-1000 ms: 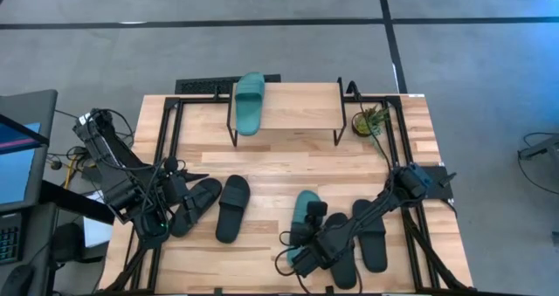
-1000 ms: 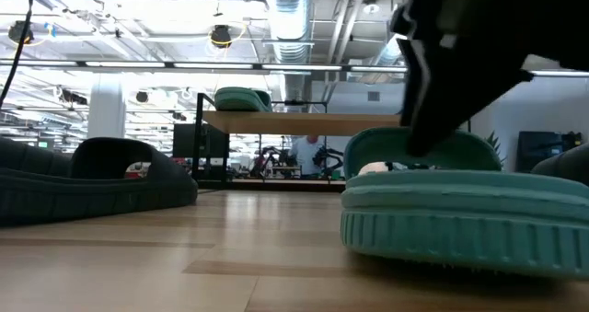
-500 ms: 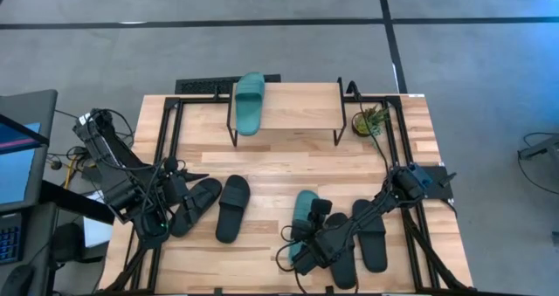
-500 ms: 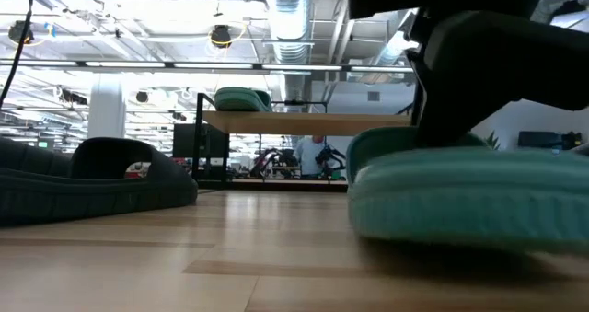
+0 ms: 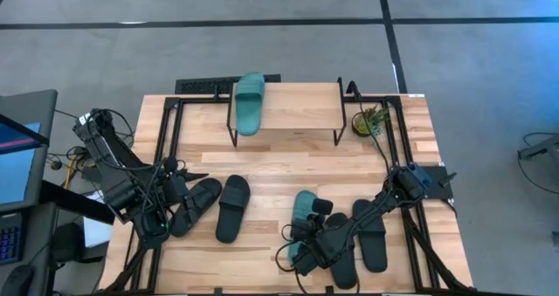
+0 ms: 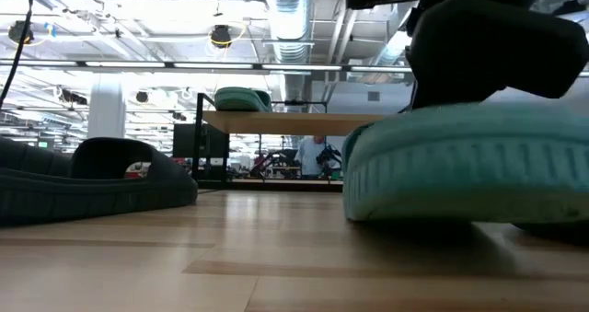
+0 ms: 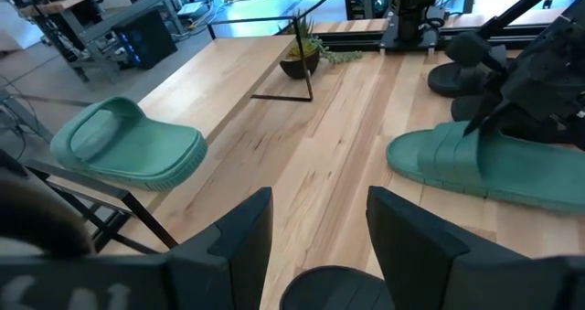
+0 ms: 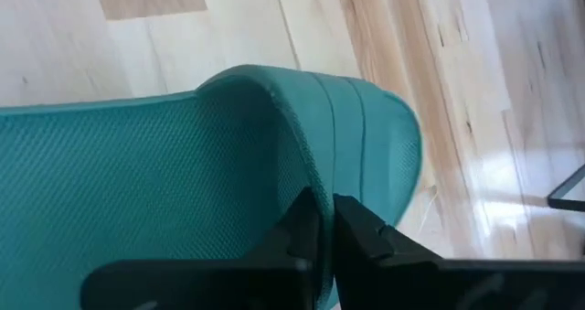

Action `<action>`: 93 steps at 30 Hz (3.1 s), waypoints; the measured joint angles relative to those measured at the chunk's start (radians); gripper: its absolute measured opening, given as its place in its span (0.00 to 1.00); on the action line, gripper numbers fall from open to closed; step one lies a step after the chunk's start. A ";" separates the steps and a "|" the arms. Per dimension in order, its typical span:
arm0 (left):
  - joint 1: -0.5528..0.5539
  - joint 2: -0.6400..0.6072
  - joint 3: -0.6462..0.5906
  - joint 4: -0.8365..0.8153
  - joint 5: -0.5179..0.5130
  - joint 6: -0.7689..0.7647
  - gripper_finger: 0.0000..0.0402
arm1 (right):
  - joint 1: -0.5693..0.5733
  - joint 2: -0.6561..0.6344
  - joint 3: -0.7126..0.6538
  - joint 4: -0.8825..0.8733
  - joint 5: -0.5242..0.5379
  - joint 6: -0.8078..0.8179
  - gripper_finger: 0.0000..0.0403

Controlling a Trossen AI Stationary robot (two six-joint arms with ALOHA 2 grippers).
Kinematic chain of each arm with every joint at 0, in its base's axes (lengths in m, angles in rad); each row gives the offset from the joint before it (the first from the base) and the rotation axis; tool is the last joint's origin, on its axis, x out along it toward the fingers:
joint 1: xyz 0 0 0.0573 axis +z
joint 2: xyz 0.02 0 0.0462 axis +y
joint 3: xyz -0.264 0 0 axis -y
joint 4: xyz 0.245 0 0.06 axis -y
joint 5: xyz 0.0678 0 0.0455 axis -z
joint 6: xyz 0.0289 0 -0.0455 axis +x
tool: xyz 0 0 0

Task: Pick and place slides into the shelf
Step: Put the green slide on the shelf

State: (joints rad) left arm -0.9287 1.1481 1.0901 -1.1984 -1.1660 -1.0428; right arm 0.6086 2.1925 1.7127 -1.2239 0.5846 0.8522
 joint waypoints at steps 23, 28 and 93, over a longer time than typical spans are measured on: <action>0.000 0.000 0.000 -0.019 -0.002 -0.014 0.42 | -0.013 -0.001 0.265 -0.227 0.183 -0.040 0.00; 0.000 0.000 0.000 -0.017 -0.004 -0.016 0.42 | -0.040 -0.001 0.321 -0.245 0.229 -0.141 0.00; 0.000 0.000 0.000 -0.014 -0.001 -0.073 0.42 | -0.783 -0.104 0.429 0.174 0.150 -1.145 0.00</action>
State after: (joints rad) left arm -0.9287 1.1477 1.0904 -1.2129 -1.1667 -1.1156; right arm -0.1739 2.0884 2.1422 -1.0497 0.7343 -0.2925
